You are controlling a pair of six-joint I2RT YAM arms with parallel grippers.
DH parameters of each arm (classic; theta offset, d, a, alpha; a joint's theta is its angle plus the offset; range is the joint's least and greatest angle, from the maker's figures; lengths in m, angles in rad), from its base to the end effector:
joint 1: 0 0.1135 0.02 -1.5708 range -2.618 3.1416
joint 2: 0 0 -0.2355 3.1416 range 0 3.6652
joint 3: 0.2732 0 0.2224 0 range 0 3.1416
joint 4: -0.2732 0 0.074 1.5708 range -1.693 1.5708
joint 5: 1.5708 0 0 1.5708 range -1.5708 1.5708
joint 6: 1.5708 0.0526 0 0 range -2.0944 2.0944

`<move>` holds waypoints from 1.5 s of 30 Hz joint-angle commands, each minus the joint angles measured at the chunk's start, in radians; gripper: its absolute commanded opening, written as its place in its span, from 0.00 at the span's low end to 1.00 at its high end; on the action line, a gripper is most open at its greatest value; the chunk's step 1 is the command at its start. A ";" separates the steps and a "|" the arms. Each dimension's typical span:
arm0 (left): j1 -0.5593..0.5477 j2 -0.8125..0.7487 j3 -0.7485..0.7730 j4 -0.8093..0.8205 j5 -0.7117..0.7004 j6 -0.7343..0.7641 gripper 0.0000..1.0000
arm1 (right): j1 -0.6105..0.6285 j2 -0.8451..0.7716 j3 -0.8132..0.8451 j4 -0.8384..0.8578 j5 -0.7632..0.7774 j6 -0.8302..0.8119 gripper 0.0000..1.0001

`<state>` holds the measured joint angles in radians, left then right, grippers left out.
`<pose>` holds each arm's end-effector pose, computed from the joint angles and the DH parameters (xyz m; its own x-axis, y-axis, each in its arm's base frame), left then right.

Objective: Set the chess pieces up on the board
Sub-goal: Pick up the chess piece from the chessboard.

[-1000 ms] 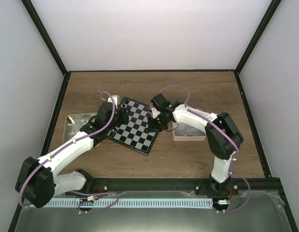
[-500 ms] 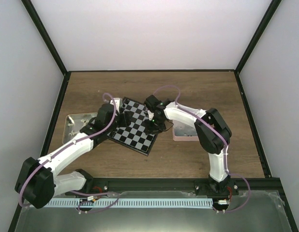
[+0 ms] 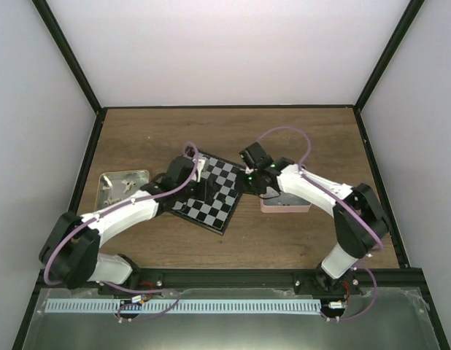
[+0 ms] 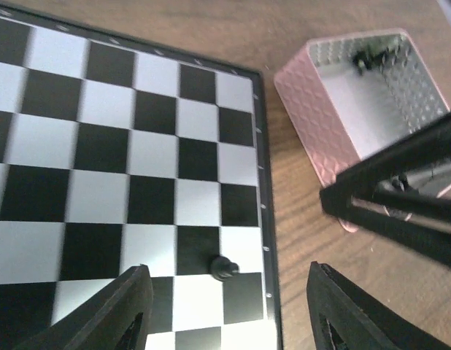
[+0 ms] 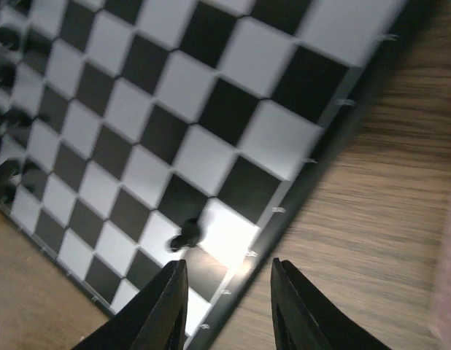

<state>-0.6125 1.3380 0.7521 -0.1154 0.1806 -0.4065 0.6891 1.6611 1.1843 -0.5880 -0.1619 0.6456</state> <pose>0.2182 -0.1649 0.1931 -0.7529 0.0537 -0.6559 0.4139 0.8135 -0.4085 0.2416 0.2101 0.1929 -0.9531 -0.0158 -0.3023 -0.1432 0.9034 0.4042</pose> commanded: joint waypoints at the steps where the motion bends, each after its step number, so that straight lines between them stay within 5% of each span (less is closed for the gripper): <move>1: -0.080 0.078 0.087 -0.065 0.019 0.029 0.59 | -0.065 -0.113 -0.123 0.094 0.132 0.129 0.32; 10: -0.181 0.233 0.211 -0.215 -0.156 0.020 0.54 | -0.125 -0.227 -0.247 0.150 0.160 0.168 0.33; 21: -0.182 0.337 0.252 -0.253 -0.087 0.026 0.37 | -0.131 -0.241 -0.274 0.180 0.154 0.160 0.32; 45: -0.182 0.405 0.303 -0.255 -0.157 0.014 0.23 | -0.132 -0.256 -0.298 0.207 0.156 0.150 0.31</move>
<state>-0.7918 1.7180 1.0271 -0.3717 0.0372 -0.3897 0.5640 1.4273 0.8822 -0.3946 -0.0246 0.8017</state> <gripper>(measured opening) 0.237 0.308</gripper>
